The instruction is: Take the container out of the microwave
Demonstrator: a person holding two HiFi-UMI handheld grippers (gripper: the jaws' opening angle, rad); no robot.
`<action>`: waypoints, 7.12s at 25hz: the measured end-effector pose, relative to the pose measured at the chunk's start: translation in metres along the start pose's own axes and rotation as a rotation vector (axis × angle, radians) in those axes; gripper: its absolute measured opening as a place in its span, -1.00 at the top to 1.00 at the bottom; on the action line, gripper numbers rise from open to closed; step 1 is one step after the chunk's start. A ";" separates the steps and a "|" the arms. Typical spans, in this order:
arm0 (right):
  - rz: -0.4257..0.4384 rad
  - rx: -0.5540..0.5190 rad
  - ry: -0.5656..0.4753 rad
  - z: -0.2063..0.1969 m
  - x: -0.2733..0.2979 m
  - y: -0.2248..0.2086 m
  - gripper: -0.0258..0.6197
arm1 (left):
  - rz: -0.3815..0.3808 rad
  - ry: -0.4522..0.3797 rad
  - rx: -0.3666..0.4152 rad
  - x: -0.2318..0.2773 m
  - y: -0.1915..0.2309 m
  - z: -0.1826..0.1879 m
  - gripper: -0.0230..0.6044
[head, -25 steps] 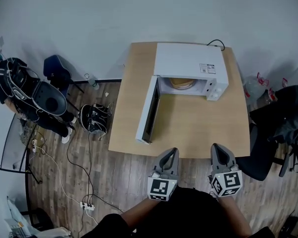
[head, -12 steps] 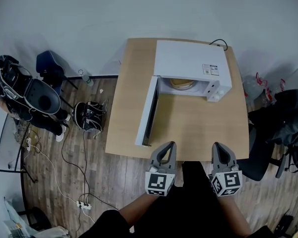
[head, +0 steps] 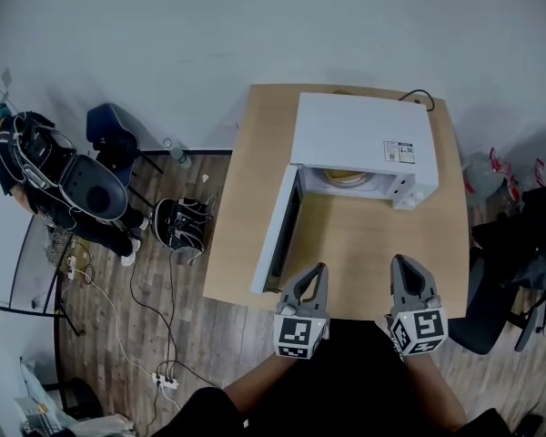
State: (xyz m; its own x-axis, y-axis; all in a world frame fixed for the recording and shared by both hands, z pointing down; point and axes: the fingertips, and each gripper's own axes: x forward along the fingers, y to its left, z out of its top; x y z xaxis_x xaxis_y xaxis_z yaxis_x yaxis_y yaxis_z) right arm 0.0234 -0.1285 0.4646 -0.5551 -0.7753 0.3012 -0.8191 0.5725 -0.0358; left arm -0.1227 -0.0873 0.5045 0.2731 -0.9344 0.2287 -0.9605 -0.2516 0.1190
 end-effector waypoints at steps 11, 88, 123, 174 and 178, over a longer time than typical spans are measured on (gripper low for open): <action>-0.001 0.042 0.013 0.005 0.041 -0.052 0.73 | -0.017 0.065 0.044 0.096 0.010 -0.002 0.88; -0.105 0.211 0.131 -0.054 0.063 -0.179 0.73 | -0.144 0.532 0.528 0.351 0.087 -0.143 0.78; -0.149 0.157 -0.022 -0.029 -0.036 -0.048 0.73 | -0.247 0.418 0.528 0.162 0.025 -0.105 0.82; -0.117 0.011 -0.020 -0.039 -0.090 0.036 0.73 | -0.233 0.132 0.230 -0.043 -0.064 -0.014 0.82; -0.132 0.009 -0.020 -0.037 -0.092 0.034 0.73 | -0.219 0.098 0.217 -0.046 -0.063 -0.003 0.82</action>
State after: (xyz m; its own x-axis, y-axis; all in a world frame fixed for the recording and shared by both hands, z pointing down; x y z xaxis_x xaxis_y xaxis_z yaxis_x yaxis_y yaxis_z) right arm 0.0521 -0.0279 0.4704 -0.4455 -0.8489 0.2845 -0.8862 0.4632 -0.0056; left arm -0.0742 -0.0278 0.4894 0.4682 -0.8260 0.3139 -0.8645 -0.5017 -0.0310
